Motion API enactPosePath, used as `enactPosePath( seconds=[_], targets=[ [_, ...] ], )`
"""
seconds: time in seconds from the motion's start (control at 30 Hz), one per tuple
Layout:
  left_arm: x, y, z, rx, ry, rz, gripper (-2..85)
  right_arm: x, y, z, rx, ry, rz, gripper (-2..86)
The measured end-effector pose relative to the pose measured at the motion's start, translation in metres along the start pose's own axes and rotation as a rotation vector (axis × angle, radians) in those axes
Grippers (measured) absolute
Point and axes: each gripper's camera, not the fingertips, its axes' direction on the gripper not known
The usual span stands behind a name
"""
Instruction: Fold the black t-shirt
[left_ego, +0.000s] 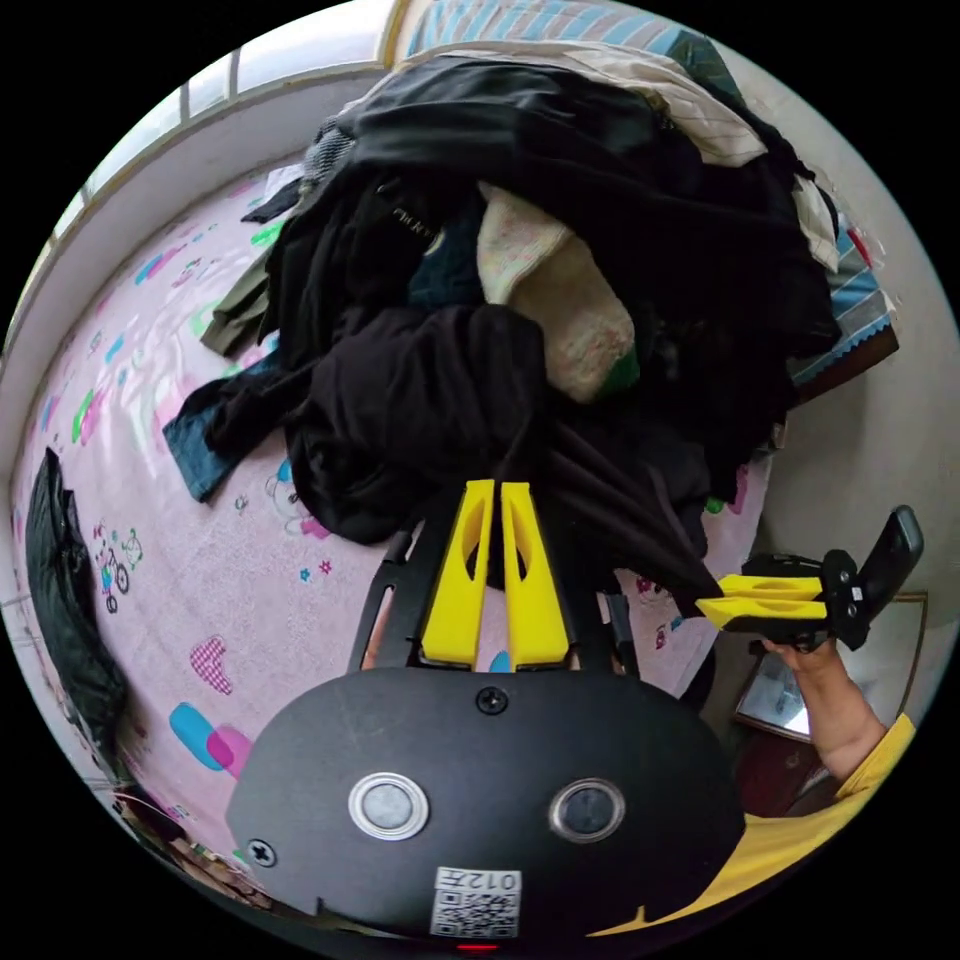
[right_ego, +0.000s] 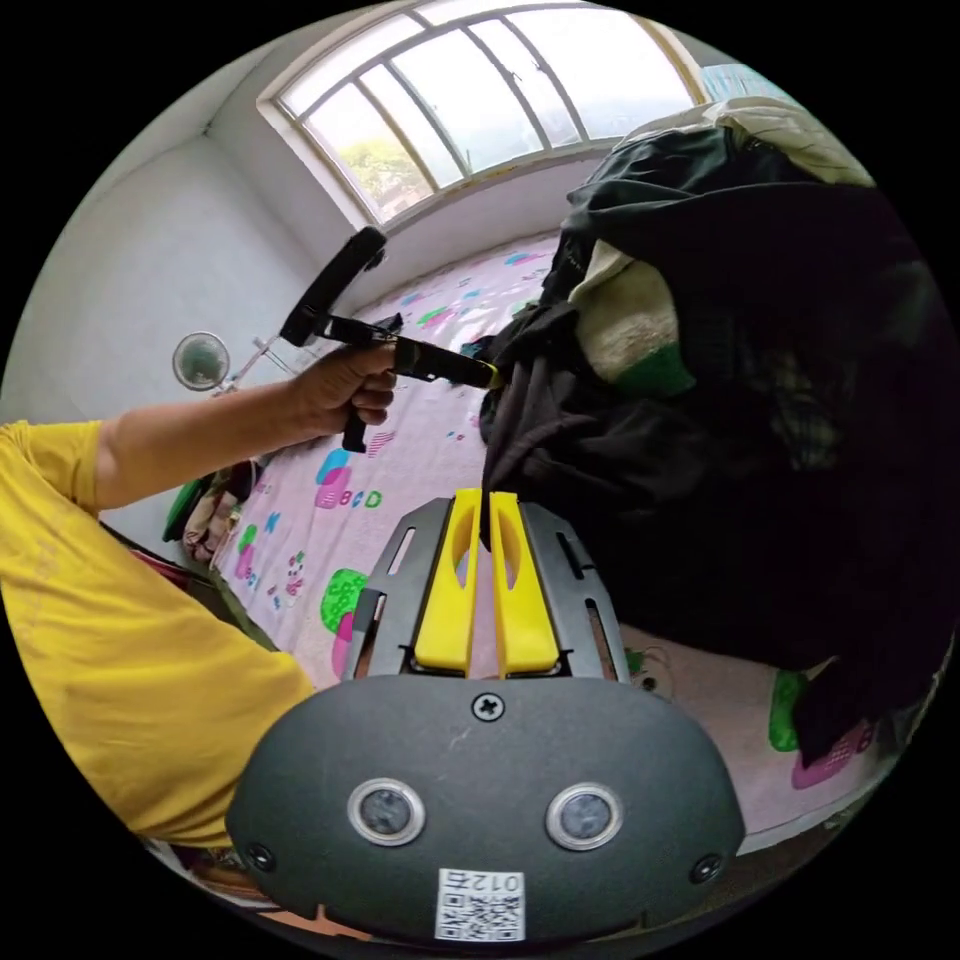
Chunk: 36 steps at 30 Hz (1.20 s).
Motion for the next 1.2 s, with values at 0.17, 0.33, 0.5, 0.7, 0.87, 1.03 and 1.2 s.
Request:
enactPosePath(
  seconds=[0.17, 0.33, 0.5, 0.7, 0.87, 1.03, 1.2],
  targets=[
    [-0.07, 0.092, -0.064, 0.058, 0.034, -0.098, 0.1, -0.034, 0.012, -0.014, -0.083, -0.091, -0.041, 0.8],
    [-0.137, 0.214, -0.159, 0.168, 0.032, -0.26, -0.1, -0.073, 0.034, -0.025, -0.17, -0.136, -0.033, 0.8],
    [-0.19, 0.352, -0.26, 0.297, 0.007, -0.49, -0.1, -0.105, 0.051, -0.033, -0.185, -0.166, 0.041, 0.7],
    [-0.219, 0.485, -0.411, 0.525, -0.097, -0.693, -0.1, -0.098, 0.048, -0.103, 0.203, -0.408, 0.262, 0.5],
    [-0.205, 0.532, -0.547, 0.839, -0.068, -0.642, -0.1, -0.126, 0.023, -0.155, 0.397, -0.524, 0.174, 0.4],
    [-0.163, 0.519, -0.65, 0.954, -0.123, -0.481, -0.2, -0.189, -0.01, -0.21, 0.508, -0.511, -0.038, 0.4],
    [-0.114, 0.517, -0.734, 1.051, -0.153, -0.346, -0.1, -0.244, -0.02, -0.275, 0.658, -0.489, -0.235, 0.4]
  ],
)
